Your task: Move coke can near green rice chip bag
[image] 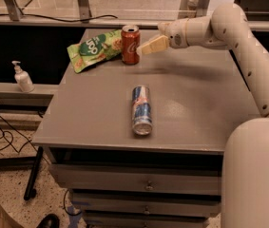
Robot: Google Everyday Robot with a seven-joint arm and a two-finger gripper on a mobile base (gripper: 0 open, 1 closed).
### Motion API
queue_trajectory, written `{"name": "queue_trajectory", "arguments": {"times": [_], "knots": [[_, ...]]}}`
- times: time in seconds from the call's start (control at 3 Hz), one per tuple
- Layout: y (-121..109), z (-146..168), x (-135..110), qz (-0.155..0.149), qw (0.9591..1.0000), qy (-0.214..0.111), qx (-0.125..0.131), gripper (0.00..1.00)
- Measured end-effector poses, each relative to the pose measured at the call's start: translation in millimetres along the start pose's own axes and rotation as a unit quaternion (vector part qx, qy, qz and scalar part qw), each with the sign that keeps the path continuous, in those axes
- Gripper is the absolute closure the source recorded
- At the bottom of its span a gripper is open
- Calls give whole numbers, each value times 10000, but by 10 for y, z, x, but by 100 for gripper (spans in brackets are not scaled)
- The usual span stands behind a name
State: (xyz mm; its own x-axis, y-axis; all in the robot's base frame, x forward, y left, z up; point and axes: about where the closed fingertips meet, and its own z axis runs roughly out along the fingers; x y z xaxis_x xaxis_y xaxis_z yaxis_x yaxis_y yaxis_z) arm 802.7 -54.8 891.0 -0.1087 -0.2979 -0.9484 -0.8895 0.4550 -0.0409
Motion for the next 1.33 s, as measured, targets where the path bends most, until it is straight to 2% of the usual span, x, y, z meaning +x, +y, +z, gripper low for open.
{"name": "queue_trajectory", "arguments": {"times": [0.33, 0.67, 1.0, 1.33], "knots": [[-347, -603, -40, 3, 9979, -113, 645, 0], [-679, -1344, -176, -89, 9895, -325, 1407, 0], [-862, -1935, -414, -253, 9785, -637, 1943, 0], [-873, -1965, -421, -258, 9779, -649, 1971, 0]]}}
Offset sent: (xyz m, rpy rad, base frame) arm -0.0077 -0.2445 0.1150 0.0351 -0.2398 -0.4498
